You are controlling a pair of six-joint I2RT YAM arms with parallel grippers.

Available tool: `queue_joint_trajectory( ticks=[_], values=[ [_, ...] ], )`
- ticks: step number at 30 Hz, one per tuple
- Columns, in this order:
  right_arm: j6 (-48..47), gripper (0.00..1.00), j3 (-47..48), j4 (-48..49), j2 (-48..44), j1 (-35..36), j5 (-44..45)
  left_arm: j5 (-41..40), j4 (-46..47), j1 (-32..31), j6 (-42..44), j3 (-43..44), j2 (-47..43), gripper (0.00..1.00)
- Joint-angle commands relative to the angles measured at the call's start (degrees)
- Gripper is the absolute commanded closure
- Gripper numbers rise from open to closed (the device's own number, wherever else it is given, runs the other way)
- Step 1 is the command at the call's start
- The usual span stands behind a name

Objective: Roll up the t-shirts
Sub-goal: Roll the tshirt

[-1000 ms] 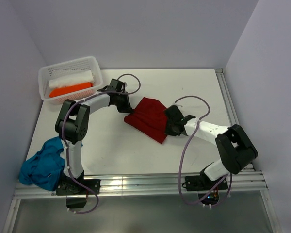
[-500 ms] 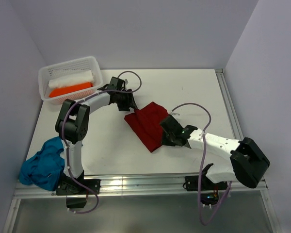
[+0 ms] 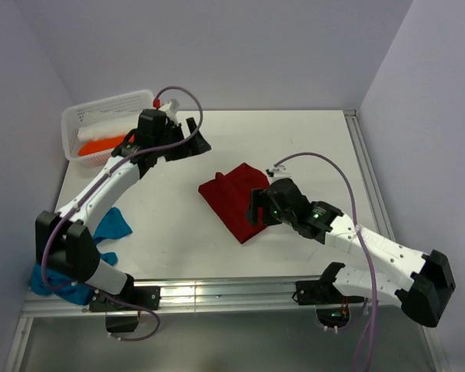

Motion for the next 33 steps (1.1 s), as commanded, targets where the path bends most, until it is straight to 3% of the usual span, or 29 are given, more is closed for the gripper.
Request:
queue_joint_trajectory(
  ticks=[1,6,12,20,28,33],
  values=[
    [-7.0,0.16,4.6,3.5,4.3,3.8,-1.0,-2.3,0.9,0.7,-1.9,-8.8,-6.5,0.01],
    [-12.5,0.15,11.3,4.7,13.6,10.5,5.0,0.8,11.6,2.7,-6.5,-23.3,-13.5,0.0],
    [-18.5,0.13,17.9,5.5,25.3,15.2,9.0,2.5,15.4,4.1,-9.0,-29.7,-13.3,0.0],
    [-20.0,0.12,24.8,2.8,40.2,15.7,18.4,1.8,15.9,5.0,-8.8,-32.5,-15.3,0.01],
    [-21.2,0.12,26.6,2.4,44.4,16.3,25.4,1.9,14.7,6.9,-9.1,-33.8,-17.3,0.0],
    [-21.6,0.12,26.5,2.8,45.6,17.3,26.9,6.0,20.5,7.9,-12.1,-37.6,-15.7,0.01]
  ],
)
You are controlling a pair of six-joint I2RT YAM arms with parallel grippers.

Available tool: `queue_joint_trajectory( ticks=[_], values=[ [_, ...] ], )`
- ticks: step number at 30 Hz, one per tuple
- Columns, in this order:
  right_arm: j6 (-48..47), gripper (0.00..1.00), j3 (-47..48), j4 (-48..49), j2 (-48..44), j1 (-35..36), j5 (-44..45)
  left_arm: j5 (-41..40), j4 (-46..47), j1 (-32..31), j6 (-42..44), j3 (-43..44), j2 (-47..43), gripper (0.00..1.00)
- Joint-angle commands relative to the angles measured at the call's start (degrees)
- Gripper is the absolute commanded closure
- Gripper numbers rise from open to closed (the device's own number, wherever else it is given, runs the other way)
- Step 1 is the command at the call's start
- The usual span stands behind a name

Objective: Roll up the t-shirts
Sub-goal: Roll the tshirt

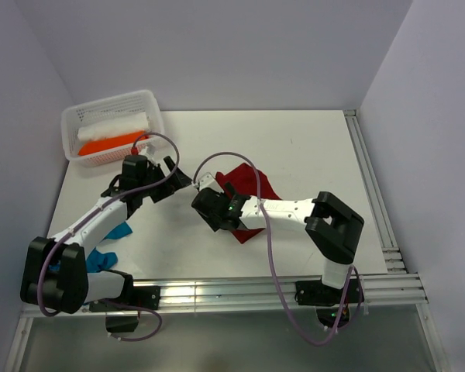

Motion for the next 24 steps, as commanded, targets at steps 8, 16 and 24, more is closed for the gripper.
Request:
queue_joint_trajectory(
  ticks=[8,16,24],
  values=[
    [-2.7,0.03,-0.1,3.2,-0.1,0.3,-2.4,7.7,18.2,0.0,-10.2,-7.4,7.0,0.01],
    [-3.2,0.02,-2.6,6.1,-1.9,-4.4,-12.4,7.9,25.8,-2.3,-12.3,-6.0,14.1,0.01],
    [-3.2,0.02,-7.6,11.7,-4.5,-10.2,-23.7,5.9,29.8,-5.0,-12.6,-2.7,22.2,0.0]
  ],
)
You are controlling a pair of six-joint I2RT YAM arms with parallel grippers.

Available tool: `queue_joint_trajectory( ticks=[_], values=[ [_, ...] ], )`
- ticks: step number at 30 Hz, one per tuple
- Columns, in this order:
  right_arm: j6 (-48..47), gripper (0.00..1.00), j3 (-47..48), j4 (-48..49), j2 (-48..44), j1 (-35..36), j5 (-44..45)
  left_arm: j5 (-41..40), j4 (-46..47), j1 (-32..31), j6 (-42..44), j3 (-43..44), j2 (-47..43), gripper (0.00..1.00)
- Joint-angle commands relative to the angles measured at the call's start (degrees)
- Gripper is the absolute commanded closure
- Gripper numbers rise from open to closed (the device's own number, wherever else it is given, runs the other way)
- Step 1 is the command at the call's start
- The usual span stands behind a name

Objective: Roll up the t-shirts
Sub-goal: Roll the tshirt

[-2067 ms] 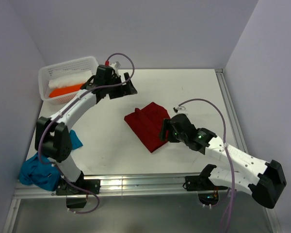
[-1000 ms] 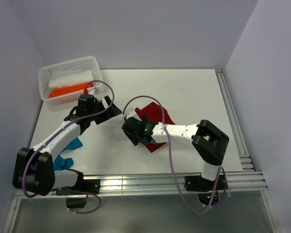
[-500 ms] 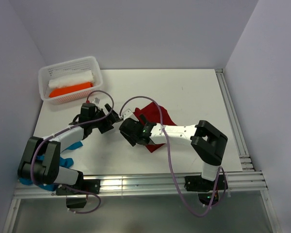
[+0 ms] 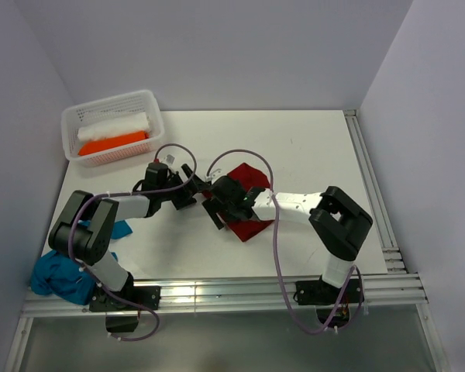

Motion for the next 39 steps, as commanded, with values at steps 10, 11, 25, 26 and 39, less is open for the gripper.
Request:
queue_joint_trajectory(
  ticks=[10,11,25,26,39],
  values=[
    [-0.7,0.02,-6.2,9.9,-4.8,-5.9,-14.7,-1.6,10.2,-0.8,-1.1,5.7,9.8,0.1],
    [-0.7,0.02,-6.5,10.4,-5.1,-6.4,-15.9,-1.6,10.8,-0.8,-1.3,5.7,10.7,0.11],
    [-0.4,0.02,-7.4,12.3,-5.5,-7.1,-17.7,-3.1,11.5,-3.3,-6.6,5.9,13.5,0.28],
    [-0.5,0.02,-7.4,12.3,-5.5,-7.0,-17.7,-2.8,11.5,-3.5,-6.7,6.2,13.9,0.33],
    [-2.1,0.01,-5.7,9.3,-7.3,0.0,3.9,-3.8,-8.1,-4.5,-1.8,16.1,10.7,1.0]
  ],
)
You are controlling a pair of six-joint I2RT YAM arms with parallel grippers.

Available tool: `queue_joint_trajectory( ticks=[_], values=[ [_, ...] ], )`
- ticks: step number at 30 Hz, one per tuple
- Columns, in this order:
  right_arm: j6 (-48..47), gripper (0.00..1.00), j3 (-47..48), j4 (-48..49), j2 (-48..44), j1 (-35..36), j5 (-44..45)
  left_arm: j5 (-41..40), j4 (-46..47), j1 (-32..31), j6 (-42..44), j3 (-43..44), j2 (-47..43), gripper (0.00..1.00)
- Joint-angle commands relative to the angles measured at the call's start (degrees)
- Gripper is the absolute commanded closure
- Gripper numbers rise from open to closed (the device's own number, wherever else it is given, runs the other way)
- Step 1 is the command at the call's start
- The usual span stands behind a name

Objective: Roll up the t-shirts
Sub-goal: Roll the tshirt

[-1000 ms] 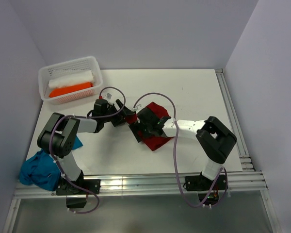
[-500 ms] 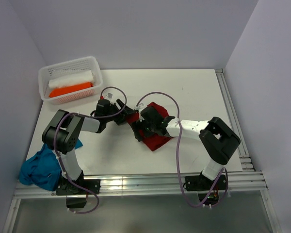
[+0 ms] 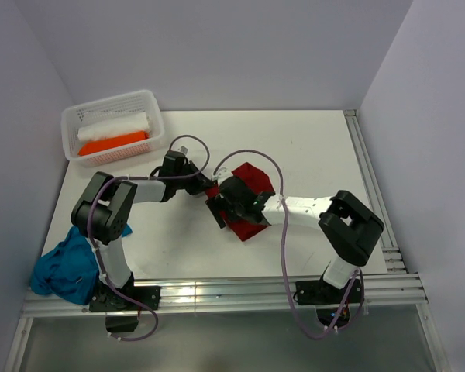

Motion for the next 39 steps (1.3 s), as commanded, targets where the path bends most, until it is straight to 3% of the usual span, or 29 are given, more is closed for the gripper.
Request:
queue_joint_trajectory(
  ticks=[1,6,13,29,32,35,36,38,39],
  values=[
    [-1.4,0.01,2.3,-2.2,-1.9,4.4,12.3,-0.4,-7.6,-0.3,1.9,2.8,-2.8,1.0],
    [-0.4,0.01,7.0,-6.5,2.3,9.1,26.8,0.8,-10.5,-0.3,0.4,4.3,-2.8,1.0],
    [-0.5,0.01,11.1,-9.8,8.3,13.8,38.7,4.0,-10.7,-0.3,-1.5,5.9,-4.0,0.99],
    [2.0,0.11,17.3,-15.7,19.4,15.1,50.0,6.0,-15.9,-0.1,-1.5,9.6,-4.3,1.0],
    [2.5,0.2,18.6,-16.6,20.9,15.6,52.3,5.9,-16.0,-0.1,-1.5,9.5,-4.3,1.0],
    [3.8,0.35,20.3,-18.9,22.5,15.5,54.2,4.9,-16.9,0.0,-0.8,9.5,-4.6,1.0],
    [4.1,0.52,20.6,-19.6,22.7,15.6,54.4,4.6,-17.3,-0.1,-0.6,9.5,-4.7,1.0],
    [4.2,0.66,20.2,-19.3,22.4,15.4,53.5,4.5,-17.5,0.1,0.0,9.4,-4.9,1.0],
    [4.0,0.77,20.0,-18.4,22.0,15.3,52.7,4.6,-17.6,0.3,0.1,9.4,-4.9,1.0]
  ],
)
